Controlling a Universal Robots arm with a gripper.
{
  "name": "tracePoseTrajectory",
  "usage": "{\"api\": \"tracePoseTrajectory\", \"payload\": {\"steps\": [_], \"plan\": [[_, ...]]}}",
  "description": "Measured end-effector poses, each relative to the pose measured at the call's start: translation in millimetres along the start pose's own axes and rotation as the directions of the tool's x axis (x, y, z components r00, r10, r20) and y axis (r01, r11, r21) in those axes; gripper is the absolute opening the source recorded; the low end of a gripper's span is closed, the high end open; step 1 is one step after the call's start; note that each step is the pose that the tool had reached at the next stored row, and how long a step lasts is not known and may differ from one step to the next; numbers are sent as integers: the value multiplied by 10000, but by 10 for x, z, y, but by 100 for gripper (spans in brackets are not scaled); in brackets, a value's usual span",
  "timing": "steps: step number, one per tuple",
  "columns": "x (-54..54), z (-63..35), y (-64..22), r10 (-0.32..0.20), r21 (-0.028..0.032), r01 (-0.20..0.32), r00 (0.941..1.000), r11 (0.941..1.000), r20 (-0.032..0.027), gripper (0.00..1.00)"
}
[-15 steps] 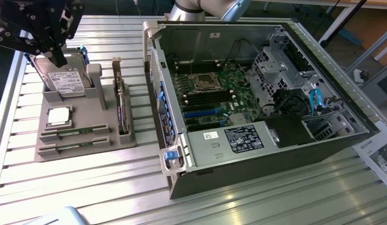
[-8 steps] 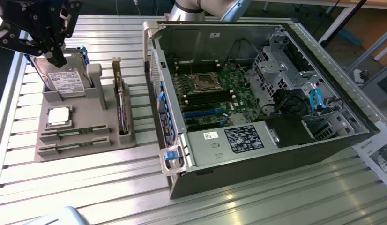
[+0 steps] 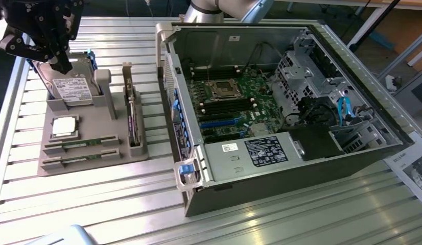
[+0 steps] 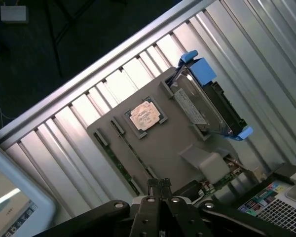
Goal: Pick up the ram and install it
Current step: 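Pick up the ram and move it above insertion slot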
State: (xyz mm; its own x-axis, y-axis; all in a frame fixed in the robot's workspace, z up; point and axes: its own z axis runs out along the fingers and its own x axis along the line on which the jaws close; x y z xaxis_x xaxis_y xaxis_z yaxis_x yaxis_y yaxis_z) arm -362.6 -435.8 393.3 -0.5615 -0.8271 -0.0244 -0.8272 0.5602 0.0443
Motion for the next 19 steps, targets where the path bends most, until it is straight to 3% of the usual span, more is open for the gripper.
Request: {"api": "tracePoseTrajectory", "payload": {"steps": [5, 11, 13, 15, 17, 18, 19], "plan": [[0, 0, 0, -830, -21, 830, 9965, 9965, -35, 10], [0, 0, 0, -1926, -55, 1926, 9812, 9813, -80, 10], [0, 0, 0, -2290, -68, 2289, 9734, 9734, -94, 10], [0, 0, 0, -2802, -86, 2801, 9599, 9599, -115, 10], [0, 0, -1, -3094, -97, 3093, 9508, 9509, -125, 10], [0, 0, -1, -3312, -106, 3310, 9435, 9436, -132, 10], [0, 0, 0, -3625, -119, 3624, 9319, 9320, -144, 10]]}}
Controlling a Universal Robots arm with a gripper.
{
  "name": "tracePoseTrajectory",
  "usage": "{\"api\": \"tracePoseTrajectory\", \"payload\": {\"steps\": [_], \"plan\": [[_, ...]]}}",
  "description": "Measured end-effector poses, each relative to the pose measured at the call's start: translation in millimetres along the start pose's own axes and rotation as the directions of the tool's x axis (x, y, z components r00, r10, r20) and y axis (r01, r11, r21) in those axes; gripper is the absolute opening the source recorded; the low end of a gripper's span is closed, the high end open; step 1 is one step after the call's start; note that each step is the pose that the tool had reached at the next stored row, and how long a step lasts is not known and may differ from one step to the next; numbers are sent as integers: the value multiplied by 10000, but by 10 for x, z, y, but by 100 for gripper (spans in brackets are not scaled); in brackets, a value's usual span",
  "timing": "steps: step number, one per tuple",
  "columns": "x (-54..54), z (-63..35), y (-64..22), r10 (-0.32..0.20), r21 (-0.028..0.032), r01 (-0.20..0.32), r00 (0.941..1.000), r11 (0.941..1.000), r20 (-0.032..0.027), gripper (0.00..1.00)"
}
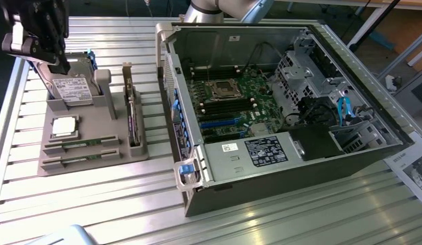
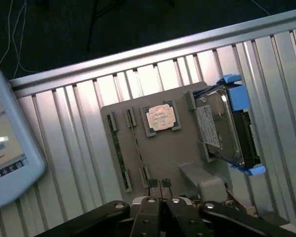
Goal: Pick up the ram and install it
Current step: 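Pick up the ram and move it above insertion slot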
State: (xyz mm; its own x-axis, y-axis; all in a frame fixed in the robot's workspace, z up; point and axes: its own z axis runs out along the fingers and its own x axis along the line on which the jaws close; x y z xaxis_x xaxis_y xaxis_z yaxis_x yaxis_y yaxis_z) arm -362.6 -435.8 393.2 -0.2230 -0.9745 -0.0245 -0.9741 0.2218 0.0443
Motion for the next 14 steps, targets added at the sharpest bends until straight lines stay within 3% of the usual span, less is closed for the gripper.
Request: {"api": "tracePoseTrajectory", "payload": {"steps": [5, 14], "plan": [[0, 0, 0, -923, -25, 923, 9957, 9957, -41, 10], [0, 0, 0, -1031, -28, 1031, 9947, 9947, -45, 10]]}}
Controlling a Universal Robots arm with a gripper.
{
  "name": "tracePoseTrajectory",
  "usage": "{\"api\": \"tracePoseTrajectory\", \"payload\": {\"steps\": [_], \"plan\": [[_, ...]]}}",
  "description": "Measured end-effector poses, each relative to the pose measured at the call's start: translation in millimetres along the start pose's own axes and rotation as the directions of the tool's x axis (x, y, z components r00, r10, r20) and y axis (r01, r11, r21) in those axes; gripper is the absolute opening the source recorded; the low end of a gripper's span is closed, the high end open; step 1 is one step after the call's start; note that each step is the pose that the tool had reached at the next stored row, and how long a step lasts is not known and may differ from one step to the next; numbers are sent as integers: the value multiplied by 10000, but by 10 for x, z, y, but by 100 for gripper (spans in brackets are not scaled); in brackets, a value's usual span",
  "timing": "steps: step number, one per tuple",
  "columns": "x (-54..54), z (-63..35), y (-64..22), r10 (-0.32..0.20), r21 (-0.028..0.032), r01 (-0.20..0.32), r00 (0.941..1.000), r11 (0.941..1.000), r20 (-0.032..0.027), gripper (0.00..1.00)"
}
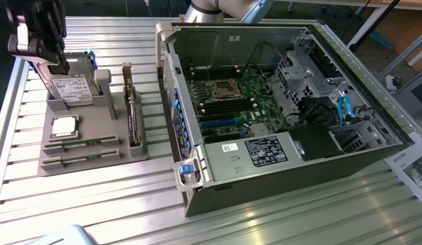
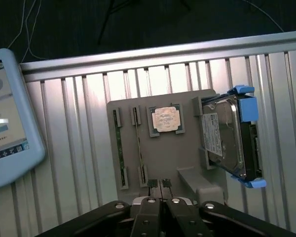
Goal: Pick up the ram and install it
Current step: 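Pick up the ram and move it above insertion slot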
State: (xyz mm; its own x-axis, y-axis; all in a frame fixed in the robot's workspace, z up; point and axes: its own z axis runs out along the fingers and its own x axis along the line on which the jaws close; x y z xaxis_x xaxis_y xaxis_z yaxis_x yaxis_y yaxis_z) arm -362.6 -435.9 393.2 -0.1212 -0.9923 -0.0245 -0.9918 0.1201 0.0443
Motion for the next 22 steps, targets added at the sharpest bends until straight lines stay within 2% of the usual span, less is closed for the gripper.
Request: {"api": "tracePoseTrajectory", "payload": {"steps": [5, 8, 16, 22], "plan": [[0, 0, 0, -618, -16, 618, 9981, 9981, -27, 10], [1, 0, 0, -1018, -26, 1018, 9948, 9948, -44, 10], [1, 1, -1, -1143, 15, 1143, 9934, 9934, -49, 10], [1, 2, 0, -1302, 17, 1303, 9915, 9915, -55, 10]]}}
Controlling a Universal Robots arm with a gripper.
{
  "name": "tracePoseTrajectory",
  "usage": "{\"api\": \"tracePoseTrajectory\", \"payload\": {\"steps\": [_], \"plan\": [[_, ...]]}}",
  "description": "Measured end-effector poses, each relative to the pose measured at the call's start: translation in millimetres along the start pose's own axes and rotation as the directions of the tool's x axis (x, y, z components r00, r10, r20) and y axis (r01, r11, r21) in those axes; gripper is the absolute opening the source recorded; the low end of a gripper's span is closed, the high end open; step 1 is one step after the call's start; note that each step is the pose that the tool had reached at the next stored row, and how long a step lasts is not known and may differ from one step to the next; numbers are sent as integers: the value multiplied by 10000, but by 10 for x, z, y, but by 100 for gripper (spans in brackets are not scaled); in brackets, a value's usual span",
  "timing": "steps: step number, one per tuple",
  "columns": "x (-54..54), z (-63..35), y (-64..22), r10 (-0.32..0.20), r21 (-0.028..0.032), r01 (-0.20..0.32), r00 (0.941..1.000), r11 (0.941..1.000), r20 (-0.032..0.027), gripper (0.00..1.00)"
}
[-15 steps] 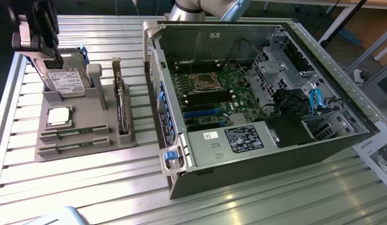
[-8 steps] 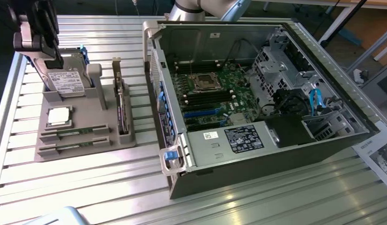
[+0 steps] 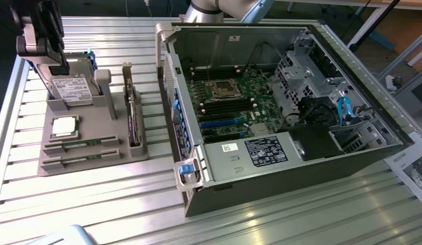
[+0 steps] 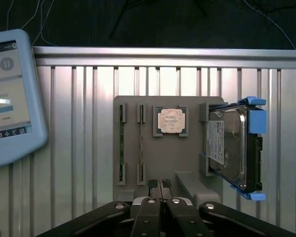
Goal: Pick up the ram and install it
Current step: 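Pick up the ram and move it above insertion slot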
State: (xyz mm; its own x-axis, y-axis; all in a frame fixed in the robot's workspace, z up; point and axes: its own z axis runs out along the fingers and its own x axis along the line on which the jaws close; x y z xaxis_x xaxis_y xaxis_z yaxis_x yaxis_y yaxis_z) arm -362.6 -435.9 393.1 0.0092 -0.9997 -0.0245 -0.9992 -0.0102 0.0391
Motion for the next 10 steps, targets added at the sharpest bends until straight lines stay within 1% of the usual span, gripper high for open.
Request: {"api": "tracePoseTrajectory", "payload": {"steps": [10], "plan": [[1, 15, -1, -18, 0, 18, 10000, 10000, -2, 10]]}}
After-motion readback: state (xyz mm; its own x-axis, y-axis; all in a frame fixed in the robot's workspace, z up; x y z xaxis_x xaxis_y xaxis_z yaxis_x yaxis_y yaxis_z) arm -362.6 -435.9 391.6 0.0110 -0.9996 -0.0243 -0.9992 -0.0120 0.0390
